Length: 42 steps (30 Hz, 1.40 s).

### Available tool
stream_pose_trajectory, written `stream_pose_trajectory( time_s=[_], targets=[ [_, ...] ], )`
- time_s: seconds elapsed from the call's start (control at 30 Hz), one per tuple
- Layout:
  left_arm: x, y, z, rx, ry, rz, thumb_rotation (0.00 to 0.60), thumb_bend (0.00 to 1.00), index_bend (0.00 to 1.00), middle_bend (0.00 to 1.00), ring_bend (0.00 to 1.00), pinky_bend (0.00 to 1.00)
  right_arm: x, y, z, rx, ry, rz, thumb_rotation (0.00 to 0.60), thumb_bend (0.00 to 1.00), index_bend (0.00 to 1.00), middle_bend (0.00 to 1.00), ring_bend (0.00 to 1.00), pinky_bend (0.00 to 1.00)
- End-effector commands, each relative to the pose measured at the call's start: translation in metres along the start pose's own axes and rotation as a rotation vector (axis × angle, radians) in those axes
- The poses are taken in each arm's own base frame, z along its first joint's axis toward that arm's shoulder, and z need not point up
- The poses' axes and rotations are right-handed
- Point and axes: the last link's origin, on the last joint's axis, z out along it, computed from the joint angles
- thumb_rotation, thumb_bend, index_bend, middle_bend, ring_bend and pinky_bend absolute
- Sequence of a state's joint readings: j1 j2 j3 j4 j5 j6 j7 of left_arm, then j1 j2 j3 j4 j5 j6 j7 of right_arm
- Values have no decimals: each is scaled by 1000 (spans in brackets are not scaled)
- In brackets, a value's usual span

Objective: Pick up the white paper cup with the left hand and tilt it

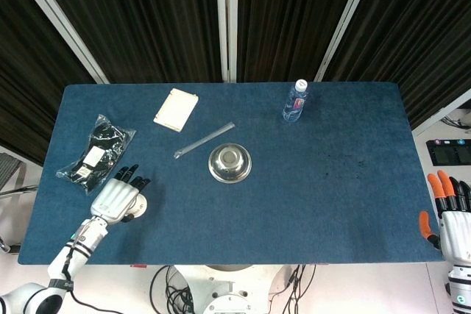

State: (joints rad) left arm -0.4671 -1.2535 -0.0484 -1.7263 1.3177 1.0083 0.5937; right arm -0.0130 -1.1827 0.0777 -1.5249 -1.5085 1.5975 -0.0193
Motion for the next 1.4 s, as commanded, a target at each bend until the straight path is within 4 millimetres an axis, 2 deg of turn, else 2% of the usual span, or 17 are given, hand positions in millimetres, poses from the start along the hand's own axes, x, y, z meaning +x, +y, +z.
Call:
stream_pose_trajectory(
  time_s=[0.03, 0.47, 0.67, 0.7, 0.87, 1.13, 1.23, 1.4],
  targets=[
    [0, 0, -3, 7, -9, 6, 600, 152, 253, 280, 33, 135, -1, 0, 0, 0, -4, -2, 600, 477, 0, 0, 0, 0],
    [1, -1, -2, 16, -28, 18, 600, 257, 366, 416, 120, 138, -1, -1, 0, -3, -10, 1, 600, 484, 0, 0, 0, 0],
    [11, 3, 3, -16, 90, -29, 600, 257, 386, 437, 134, 149, -1, -1, 1, -4, -10, 2, 600, 484, 0, 0, 0, 0],
    [13, 4, 5, -33, 113, -62, 600, 258, 388, 439, 134, 152, -1, 0, 1, -5, -11, 2, 600, 484, 0, 0, 0, 0],
    [17, 3, 20, -129, 203, -457, 600, 257, 401, 447, 134, 199, -3, -1, 0, 4, -34, 32, 600, 484, 0, 0, 0, 0],
    [-7, 7, 41, -155, 305, -933, 600, 244, 417, 459, 155, 225, -5, 1, 3, 2, -58, 55, 600, 484, 0, 0, 0, 0],
    [-19, 11, 46, -151, 261, -1049, 600, 241, 415, 459, 155, 208, -5, 1, 4, 3, -60, 62, 600, 484, 0, 0, 0, 0],
    [-33, 15, 52, -147, 230, -1147, 600, 240, 411, 457, 154, 171, -4, 1, 3, 3, -56, 65, 600, 485, 0, 0, 0, 0]
  ],
)
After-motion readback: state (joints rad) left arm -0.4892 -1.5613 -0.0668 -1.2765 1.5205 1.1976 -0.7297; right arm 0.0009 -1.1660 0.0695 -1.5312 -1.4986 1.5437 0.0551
